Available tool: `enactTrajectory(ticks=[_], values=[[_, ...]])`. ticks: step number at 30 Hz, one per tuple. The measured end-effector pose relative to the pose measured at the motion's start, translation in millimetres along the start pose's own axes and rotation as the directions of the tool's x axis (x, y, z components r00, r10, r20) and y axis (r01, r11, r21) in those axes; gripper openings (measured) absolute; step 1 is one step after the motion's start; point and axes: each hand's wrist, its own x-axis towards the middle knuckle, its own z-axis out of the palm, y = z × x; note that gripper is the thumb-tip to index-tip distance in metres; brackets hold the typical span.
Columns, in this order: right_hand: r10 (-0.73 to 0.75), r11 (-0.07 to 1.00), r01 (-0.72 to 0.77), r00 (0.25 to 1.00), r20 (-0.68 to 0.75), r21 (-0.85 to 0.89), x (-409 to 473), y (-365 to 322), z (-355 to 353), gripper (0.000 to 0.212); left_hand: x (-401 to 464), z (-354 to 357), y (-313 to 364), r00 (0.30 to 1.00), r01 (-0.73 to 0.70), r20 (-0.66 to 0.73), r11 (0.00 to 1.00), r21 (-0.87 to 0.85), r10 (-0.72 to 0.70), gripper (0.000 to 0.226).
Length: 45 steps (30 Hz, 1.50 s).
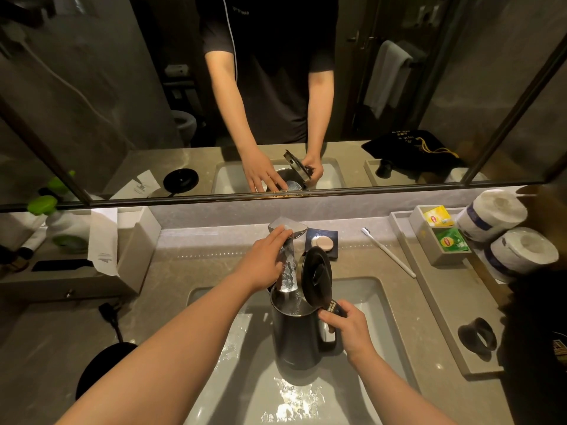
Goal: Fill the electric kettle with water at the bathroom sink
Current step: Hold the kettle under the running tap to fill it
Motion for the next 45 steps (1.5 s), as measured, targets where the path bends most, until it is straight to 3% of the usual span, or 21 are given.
enactTrajectory(ticks=[3,12,24,34,45], values=[[-0.001,1.0,0.001,1.0,0.01,-0.001,0.7,-0.1,0.3,0.025,0.1,-0.3,0.1,1.0,0.001,-0.002,1.0,0.001,-0.001,0.082],[-0.002,1.0,0.002,1.0,0.006,-0.003,0.6,0.8,0.5,0.042,0.2,-1.3,-0.6,1.0,-0.003,0.005,1.0,0.005,0.003,0.08],[0.0,1.0,0.0,1.0,0.002,0.003,-0.6,1.7,1.9,0.046,0.4,-2.9,0.8,1.0,0.004,0.0,1.0,-0.018,-0.004,0.075],[0.017,1.0,-0.017,1.0,0.019,0.006,-1.5,-0.4,3.0,0.026,1.3,-3.3,-1.0,1.0,0.007,0.007,0.999,-0.031,-0.007,0.073],[0.011,1.0,-0.011,1.0,0.009,-0.012,0.4,-0.5,1.8,0.042,1.8,-3.0,0.2,1.0,0.019,-0.001,0.999,-0.035,-0.019,0.069]])
